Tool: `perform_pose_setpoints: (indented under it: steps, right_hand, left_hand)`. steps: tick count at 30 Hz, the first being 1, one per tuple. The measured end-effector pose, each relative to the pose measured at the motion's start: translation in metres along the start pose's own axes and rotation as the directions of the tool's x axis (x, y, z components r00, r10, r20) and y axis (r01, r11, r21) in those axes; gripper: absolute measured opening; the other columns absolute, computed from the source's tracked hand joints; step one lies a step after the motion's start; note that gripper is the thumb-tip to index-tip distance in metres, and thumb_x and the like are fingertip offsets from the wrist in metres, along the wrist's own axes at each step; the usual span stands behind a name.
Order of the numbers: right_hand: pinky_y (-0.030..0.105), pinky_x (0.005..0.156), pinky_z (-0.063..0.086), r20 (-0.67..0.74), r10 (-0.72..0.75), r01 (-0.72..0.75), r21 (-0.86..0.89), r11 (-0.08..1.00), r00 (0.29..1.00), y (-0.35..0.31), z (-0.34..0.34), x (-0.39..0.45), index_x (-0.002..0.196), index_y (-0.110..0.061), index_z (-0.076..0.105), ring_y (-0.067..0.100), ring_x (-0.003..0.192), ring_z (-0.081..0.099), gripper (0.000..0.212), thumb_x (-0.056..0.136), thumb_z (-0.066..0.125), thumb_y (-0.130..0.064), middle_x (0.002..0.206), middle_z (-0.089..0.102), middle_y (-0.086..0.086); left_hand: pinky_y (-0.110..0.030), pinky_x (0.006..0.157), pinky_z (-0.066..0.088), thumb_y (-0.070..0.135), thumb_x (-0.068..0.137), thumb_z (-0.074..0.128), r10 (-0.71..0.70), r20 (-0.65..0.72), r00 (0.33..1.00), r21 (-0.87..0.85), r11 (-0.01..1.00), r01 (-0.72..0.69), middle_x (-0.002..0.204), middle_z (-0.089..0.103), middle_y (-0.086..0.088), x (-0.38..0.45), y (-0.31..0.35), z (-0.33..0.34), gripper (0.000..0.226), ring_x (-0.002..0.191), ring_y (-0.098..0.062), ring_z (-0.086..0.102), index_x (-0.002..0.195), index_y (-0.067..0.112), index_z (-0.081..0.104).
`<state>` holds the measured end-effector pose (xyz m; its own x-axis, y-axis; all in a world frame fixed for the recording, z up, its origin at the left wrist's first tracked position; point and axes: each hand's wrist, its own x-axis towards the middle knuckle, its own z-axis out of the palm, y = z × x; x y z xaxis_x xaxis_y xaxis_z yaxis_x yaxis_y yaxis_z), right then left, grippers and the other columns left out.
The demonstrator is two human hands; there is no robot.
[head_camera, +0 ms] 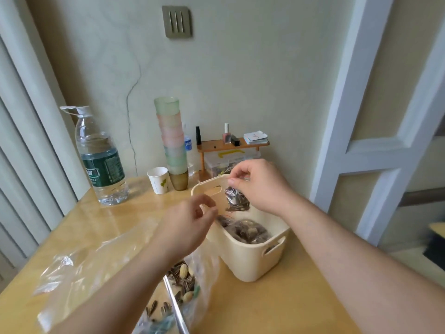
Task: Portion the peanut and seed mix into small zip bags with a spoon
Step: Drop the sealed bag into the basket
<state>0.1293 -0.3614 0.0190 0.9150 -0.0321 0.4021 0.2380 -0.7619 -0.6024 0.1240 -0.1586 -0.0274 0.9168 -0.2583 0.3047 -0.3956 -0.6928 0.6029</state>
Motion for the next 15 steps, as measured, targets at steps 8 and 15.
perform_pose_setpoints:
  steps: [8,15]
  right_hand:
    - [0.038,0.076,0.058,0.346,0.053,0.138,-0.505,0.852,0.937,0.039,0.065,0.045,0.062,-0.023,0.059,0.025,0.085,0.066,0.03,0.084,0.063,-0.003,0.08,0.063,-0.004]
    - [0.039,0.075,0.061,0.57,0.258,0.294,-0.698,0.653,0.78,0.032,0.075,0.038,0.095,-0.018,0.071,0.027,0.08,0.067,0.021,0.089,0.063,0.001,0.091,0.067,0.005]
  left_hand:
    - [-0.034,0.069,0.049,0.055,0.097,0.057,0.029,-0.06,0.998,0.029,0.999,-0.028,0.075,0.061,0.009,-0.008,-0.016,0.028,0.035,0.073,-0.007,0.058,0.069,0.036,0.065]
    - [-0.031,0.071,0.049,0.054,0.101,0.054,0.064,-0.077,0.995,0.0,0.998,-0.065,0.084,0.061,0.014,-0.019,-0.015,0.026,0.027,0.08,-0.006,0.059,0.078,0.05,0.066]
